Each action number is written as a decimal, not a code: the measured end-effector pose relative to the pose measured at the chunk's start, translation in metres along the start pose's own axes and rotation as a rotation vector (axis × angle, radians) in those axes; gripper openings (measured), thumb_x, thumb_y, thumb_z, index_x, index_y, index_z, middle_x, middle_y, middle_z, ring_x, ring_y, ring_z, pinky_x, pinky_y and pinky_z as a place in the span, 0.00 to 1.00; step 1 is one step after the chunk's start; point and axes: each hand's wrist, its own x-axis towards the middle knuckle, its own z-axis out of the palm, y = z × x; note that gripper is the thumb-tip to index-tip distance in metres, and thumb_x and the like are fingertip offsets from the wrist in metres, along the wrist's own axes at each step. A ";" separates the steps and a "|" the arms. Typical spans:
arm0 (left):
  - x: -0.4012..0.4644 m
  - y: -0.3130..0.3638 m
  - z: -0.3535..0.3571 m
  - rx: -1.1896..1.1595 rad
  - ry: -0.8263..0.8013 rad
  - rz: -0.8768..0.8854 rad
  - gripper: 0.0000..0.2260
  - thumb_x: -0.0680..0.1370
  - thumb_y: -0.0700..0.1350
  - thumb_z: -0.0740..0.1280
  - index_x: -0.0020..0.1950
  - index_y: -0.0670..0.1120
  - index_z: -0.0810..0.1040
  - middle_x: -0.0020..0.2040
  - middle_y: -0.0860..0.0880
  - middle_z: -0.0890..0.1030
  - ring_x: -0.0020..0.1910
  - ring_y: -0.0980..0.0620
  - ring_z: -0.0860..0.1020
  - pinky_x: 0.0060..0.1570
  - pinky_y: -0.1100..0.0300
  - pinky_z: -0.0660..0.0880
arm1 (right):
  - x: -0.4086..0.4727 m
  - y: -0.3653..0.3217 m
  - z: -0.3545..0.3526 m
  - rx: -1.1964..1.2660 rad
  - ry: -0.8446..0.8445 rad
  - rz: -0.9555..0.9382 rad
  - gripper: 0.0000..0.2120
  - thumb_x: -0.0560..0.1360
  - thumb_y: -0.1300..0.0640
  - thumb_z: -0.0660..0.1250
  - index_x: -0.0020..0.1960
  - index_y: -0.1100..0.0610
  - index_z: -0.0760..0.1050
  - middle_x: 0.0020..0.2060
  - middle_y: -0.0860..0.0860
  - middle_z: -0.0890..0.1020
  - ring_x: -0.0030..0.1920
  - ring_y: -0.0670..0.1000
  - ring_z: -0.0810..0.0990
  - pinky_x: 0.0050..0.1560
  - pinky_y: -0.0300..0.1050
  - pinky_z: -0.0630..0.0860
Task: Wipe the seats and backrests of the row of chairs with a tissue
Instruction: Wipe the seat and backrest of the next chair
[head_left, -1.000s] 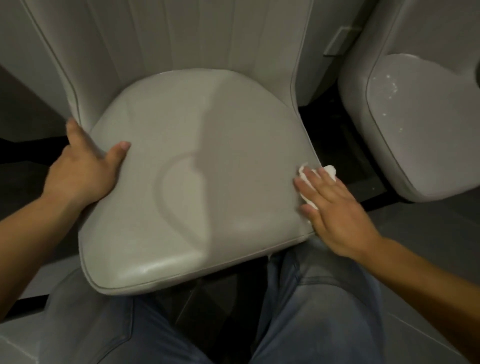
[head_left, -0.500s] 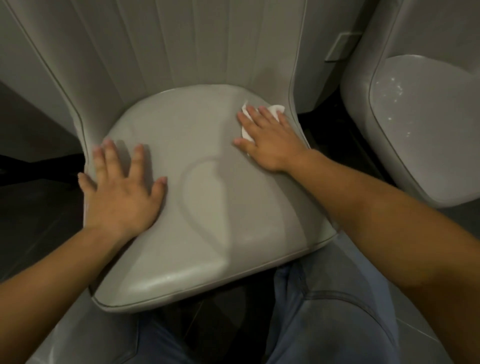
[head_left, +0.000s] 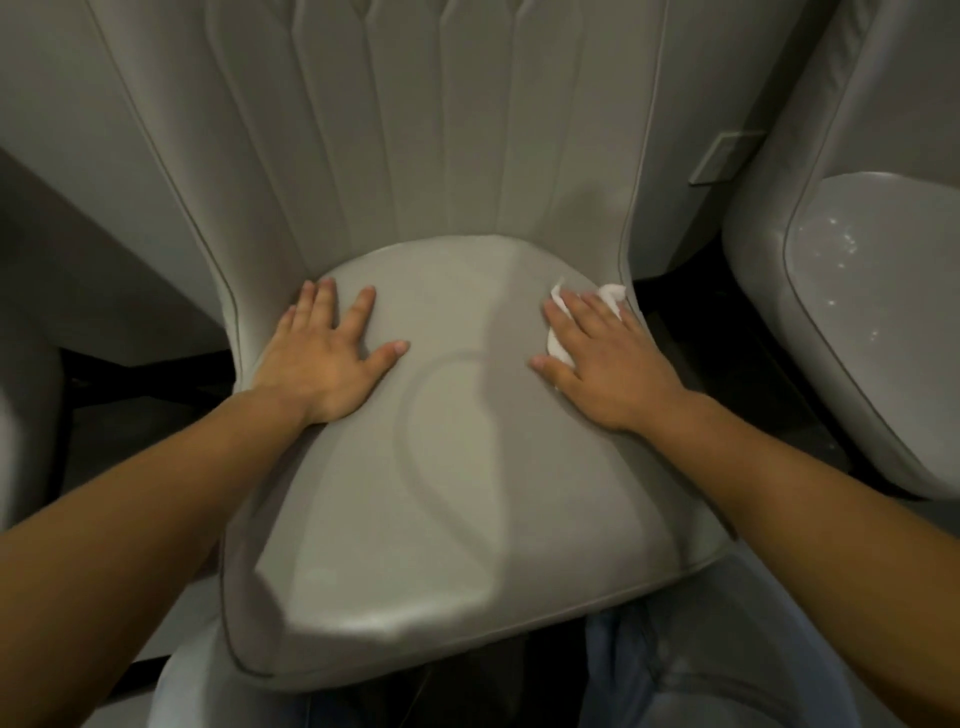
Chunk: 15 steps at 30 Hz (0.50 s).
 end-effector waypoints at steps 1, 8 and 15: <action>0.004 -0.001 -0.001 -0.010 0.000 0.011 0.38 0.74 0.75 0.44 0.80 0.58 0.44 0.80 0.44 0.44 0.78 0.46 0.42 0.76 0.51 0.43 | -0.005 0.001 0.001 0.000 -0.002 0.004 0.40 0.76 0.29 0.40 0.82 0.49 0.51 0.82 0.49 0.52 0.81 0.51 0.48 0.79 0.55 0.44; 0.014 -0.004 -0.002 -0.052 0.064 0.038 0.35 0.77 0.72 0.45 0.80 0.55 0.52 0.80 0.44 0.51 0.79 0.47 0.48 0.76 0.52 0.47 | 0.004 -0.001 0.009 -0.032 0.091 0.008 0.33 0.80 0.36 0.43 0.79 0.51 0.60 0.79 0.51 0.62 0.78 0.53 0.58 0.78 0.58 0.52; 0.008 -0.021 -0.072 0.061 0.742 0.124 0.25 0.77 0.54 0.60 0.72 0.44 0.70 0.76 0.39 0.62 0.77 0.38 0.55 0.75 0.45 0.50 | 0.030 -0.004 0.009 -0.001 0.121 -0.030 0.32 0.80 0.39 0.43 0.77 0.53 0.64 0.77 0.52 0.65 0.77 0.54 0.62 0.77 0.58 0.57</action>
